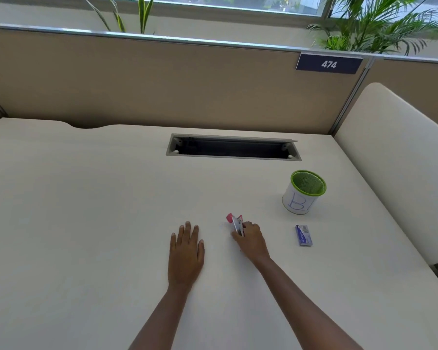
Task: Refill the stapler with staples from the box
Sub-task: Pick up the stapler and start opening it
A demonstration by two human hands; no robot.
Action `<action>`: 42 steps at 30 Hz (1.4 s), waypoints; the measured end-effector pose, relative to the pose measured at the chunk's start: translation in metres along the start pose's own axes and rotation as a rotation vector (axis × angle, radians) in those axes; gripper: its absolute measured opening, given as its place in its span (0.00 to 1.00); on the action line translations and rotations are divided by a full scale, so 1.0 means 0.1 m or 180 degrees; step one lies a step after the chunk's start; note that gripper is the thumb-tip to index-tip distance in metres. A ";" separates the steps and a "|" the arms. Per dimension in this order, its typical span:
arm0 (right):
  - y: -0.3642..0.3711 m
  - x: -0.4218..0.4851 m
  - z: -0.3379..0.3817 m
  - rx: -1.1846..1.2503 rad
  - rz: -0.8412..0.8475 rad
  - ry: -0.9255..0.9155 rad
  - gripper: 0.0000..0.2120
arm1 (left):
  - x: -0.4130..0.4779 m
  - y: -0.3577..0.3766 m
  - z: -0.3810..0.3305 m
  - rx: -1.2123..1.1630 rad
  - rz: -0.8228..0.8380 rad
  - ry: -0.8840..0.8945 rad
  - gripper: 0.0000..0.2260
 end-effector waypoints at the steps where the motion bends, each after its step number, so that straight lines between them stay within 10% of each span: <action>1: -0.04 0.00 -0.01 0.0450 0.0226 0.0147 0.07 | 0.00 -0.01 0.00 0.0062 -0.0002 0.0013 0.17; 10: -0.25 -0.16 0.03 0.3360 0.1745 0.0067 0.07 | 0.00 -0.02 0.00 -0.0045 0.0162 -0.0094 0.21; 28: -0.57 -0.49 0.22 0.1249 -0.0943 -0.2077 0.13 | 0.00 0.01 0.00 -0.0354 0.0065 -0.0177 0.19; 39: -0.52 -0.45 0.19 0.1341 -0.0687 -0.1490 0.10 | 0.00 0.00 -0.01 -0.0264 0.0207 -0.0131 0.25; 42: -0.48 -0.39 0.13 0.1978 0.0138 -0.0666 0.06 | 0.01 -0.01 -0.01 -0.0275 0.0263 -0.0064 0.24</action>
Point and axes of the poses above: each hand's wrist, its own x-axis towards the middle knuckle, its own y-axis out of the palm, z = x × y, the point moved 3 cm from there along x, towards the middle knuckle, and after that the axes turned 10 degrees about y, right-handed, at the moved point
